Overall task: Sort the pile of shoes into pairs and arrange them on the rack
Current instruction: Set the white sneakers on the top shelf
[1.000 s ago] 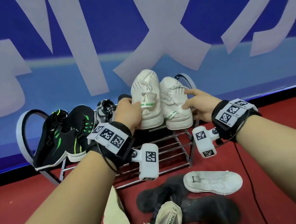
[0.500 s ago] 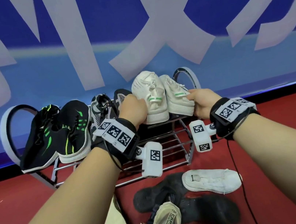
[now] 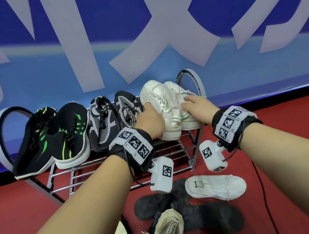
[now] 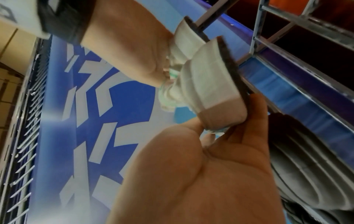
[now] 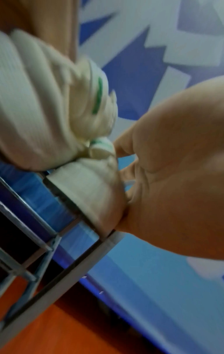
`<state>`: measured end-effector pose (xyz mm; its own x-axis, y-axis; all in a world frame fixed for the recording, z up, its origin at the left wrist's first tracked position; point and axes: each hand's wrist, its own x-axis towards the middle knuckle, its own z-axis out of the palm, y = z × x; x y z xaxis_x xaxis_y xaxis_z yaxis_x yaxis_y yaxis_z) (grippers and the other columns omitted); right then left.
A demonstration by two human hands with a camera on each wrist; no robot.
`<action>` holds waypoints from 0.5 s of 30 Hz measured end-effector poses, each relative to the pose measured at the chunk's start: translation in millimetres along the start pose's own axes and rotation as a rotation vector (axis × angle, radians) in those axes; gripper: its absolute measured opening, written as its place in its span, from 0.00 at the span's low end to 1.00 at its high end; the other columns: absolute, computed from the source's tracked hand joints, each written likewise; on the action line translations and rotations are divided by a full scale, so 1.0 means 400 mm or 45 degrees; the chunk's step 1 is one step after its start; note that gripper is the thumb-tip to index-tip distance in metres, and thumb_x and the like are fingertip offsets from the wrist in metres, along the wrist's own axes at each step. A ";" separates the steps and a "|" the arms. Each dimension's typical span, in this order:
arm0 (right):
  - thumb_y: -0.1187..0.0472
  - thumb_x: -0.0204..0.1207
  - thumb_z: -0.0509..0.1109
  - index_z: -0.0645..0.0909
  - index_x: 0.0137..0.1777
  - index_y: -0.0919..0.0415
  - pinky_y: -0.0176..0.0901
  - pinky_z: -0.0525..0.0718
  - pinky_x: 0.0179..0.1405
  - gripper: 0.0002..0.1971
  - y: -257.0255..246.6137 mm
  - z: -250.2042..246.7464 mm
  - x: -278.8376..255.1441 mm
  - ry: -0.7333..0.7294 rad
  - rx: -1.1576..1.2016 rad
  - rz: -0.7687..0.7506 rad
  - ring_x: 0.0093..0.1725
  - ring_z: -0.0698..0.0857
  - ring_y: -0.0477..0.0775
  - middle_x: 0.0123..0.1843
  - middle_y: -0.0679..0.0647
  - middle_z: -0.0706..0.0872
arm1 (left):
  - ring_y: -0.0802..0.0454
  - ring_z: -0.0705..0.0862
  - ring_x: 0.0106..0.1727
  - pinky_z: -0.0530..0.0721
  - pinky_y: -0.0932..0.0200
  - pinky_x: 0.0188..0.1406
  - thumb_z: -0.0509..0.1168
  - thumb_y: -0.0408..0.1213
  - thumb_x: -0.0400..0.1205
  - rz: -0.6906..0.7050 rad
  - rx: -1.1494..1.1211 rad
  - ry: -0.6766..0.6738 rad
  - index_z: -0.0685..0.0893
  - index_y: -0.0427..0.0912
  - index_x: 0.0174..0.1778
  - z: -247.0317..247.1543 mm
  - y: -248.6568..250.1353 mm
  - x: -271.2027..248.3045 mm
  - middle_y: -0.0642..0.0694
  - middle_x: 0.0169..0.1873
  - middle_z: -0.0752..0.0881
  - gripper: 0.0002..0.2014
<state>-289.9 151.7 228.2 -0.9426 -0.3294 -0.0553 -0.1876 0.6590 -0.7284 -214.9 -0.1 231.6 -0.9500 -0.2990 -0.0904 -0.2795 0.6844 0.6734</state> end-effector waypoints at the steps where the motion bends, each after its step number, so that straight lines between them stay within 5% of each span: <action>1: 0.52 0.81 0.62 0.77 0.71 0.63 0.48 0.70 0.69 0.22 -0.010 -0.003 -0.004 0.011 -0.143 -0.060 0.71 0.77 0.57 0.72 0.56 0.79 | 0.34 0.82 0.61 0.78 0.47 0.56 0.55 0.33 0.86 0.005 0.025 -0.034 0.61 0.32 0.75 0.004 0.003 -0.004 0.31 0.62 0.81 0.21; 6: 0.64 0.77 0.61 0.77 0.74 0.56 0.45 0.72 0.69 0.24 -0.065 -0.027 -0.022 -0.060 -0.456 -0.193 0.74 0.76 0.57 0.75 0.56 0.79 | 0.33 0.81 0.61 0.76 0.50 0.54 0.53 0.35 0.84 0.061 0.150 -0.132 0.70 0.35 0.68 0.023 0.005 -0.018 0.30 0.61 0.82 0.16; 10: 0.61 0.74 0.67 0.73 0.76 0.51 0.41 0.73 0.63 0.28 -0.046 -0.022 -0.044 -0.232 -0.580 -0.196 0.70 0.77 0.56 0.73 0.54 0.80 | 0.35 0.79 0.66 0.76 0.50 0.61 0.51 0.38 0.84 0.092 0.358 -0.140 0.78 0.39 0.68 0.034 0.005 -0.030 0.39 0.65 0.81 0.20; 15: 0.59 0.66 0.76 0.62 0.80 0.47 0.52 0.84 0.60 0.42 -0.006 -0.018 -0.043 -0.323 -0.678 -0.215 0.61 0.83 0.59 0.69 0.55 0.82 | 0.37 0.80 0.62 0.75 0.47 0.54 0.52 0.52 0.78 0.080 0.480 -0.014 0.80 0.51 0.66 0.029 0.018 -0.046 0.40 0.66 0.75 0.23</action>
<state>-275.2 160.8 236.1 -0.8050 -0.5661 -0.1773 -0.5025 0.8096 -0.3034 -201.2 18.0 229.8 -0.9677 -0.2429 -0.0668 -0.2504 0.8983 0.3610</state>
